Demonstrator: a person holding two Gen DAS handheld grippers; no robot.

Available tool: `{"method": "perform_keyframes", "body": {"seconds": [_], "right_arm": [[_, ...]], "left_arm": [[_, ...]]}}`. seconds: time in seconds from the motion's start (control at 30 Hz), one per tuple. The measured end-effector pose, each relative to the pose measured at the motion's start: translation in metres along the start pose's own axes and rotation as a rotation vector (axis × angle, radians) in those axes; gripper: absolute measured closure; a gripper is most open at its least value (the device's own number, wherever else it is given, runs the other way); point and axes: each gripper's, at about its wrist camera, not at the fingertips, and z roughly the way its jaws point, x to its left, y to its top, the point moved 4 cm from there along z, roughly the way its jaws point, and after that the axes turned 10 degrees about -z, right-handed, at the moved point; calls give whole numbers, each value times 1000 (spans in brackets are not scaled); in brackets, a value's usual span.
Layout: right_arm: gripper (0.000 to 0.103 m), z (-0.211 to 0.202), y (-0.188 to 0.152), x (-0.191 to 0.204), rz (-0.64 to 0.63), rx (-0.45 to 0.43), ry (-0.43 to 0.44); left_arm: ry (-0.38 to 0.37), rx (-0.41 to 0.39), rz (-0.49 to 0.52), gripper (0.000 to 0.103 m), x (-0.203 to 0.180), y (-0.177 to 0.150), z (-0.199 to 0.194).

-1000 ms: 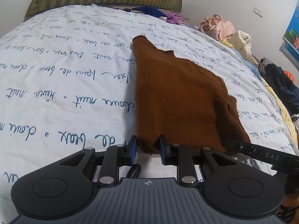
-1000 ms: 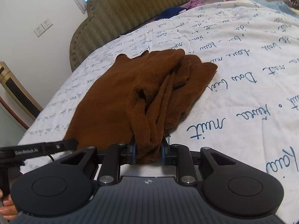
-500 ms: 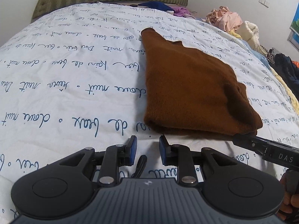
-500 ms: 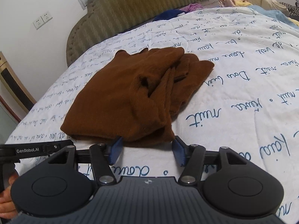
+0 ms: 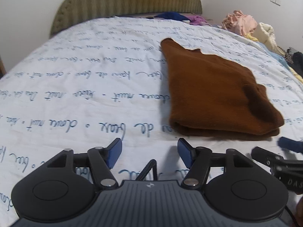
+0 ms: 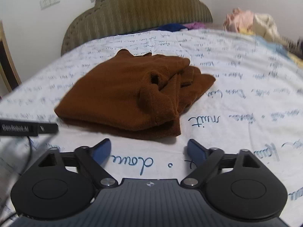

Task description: Fold small clothes

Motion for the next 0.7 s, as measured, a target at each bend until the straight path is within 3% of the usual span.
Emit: {"method": "perform_keyframes", "body": {"seconds": [0.17,0.33,0.7], "right_arm": [[5,2,-2,5,-42,0,-59],[1,5,-5,0,-22,-3,-79],[0,9,-12,-2,-7,-2,-85]], "left_arm": [[18,-11,-7,37,5,-6,4],[33,-50,-12,24,4,-10,6],[60,-86,34,10,-1,-18,11]]}}
